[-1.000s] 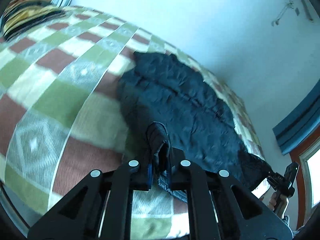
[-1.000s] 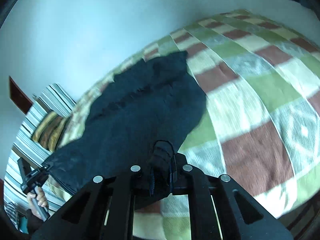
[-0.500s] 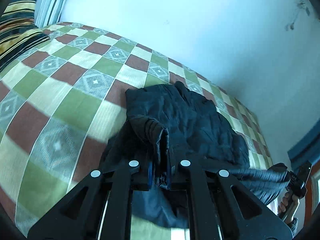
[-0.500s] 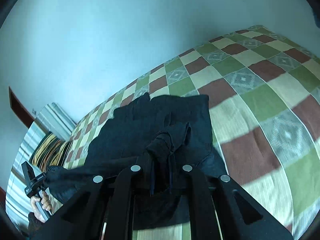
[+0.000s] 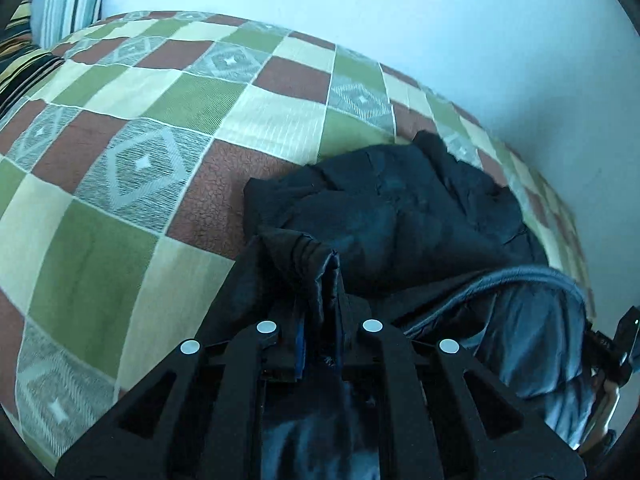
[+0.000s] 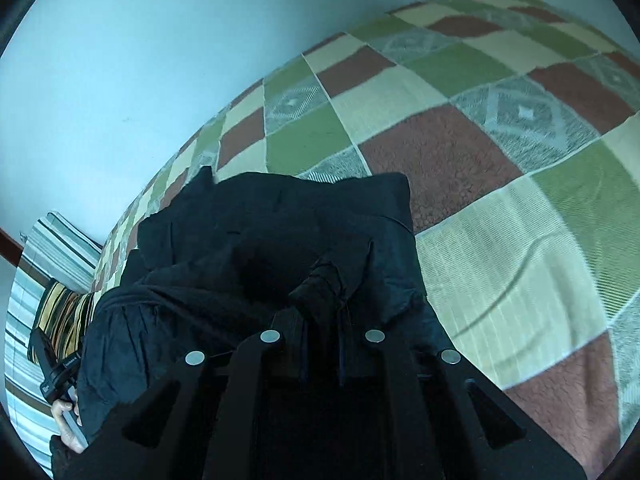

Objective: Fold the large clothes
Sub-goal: 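Lift the hem with both grippers and fold it toward the collar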

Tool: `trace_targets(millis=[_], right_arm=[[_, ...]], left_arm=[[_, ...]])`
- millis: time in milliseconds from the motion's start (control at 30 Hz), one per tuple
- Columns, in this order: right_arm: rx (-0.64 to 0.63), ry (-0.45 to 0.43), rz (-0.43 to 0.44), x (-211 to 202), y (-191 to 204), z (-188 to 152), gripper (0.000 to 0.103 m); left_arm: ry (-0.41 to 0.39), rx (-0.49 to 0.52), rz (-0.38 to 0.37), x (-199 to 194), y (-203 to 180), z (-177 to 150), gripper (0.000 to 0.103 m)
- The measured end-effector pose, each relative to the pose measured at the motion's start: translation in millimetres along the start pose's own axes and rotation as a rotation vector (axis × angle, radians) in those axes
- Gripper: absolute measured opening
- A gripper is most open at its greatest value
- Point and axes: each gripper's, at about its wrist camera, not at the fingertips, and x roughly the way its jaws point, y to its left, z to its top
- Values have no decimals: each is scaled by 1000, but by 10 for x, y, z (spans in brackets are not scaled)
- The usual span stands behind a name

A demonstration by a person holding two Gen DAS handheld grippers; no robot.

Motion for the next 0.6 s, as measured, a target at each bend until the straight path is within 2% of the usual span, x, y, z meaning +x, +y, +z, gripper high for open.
trace_targets(millis=[100,133,167,200,233,300,333,367,433,600], right_arm=[[3,-8,30,-70,-7,-3,15],[-10,-11,34,-108,9,-2,19],[-20,-14,36,-142,25,1,23],[-30,-17,39,-186,35,4,25],[-42,-22,48,-270,39,-3,30],[-50,-37,76,-401,28,-9,50],[-54,-46,87,-449,28,-8,67],[-65,-62,95,-510,34,-12,71],[-112,-68,86,-615,45,-17,71],[-194,-58,47,-610,68,55,71]], left_arm=[[-27,50,5,-40,-46,-16,18],[-30,62,5,-73,-66,-24,26],[-44,81,9,-137,-80,-34,34],[-69,101,24,-222,-96,-46,55],[-109,125,42,-332,-112,-64,69],[-175,181,76,-520,-130,-96,83],[-198,204,93,-594,-133,-110,86],[-221,232,107,-668,-127,-129,87],[-231,267,112,-736,-75,-143,88],[-181,256,70,-706,112,-100,88]])
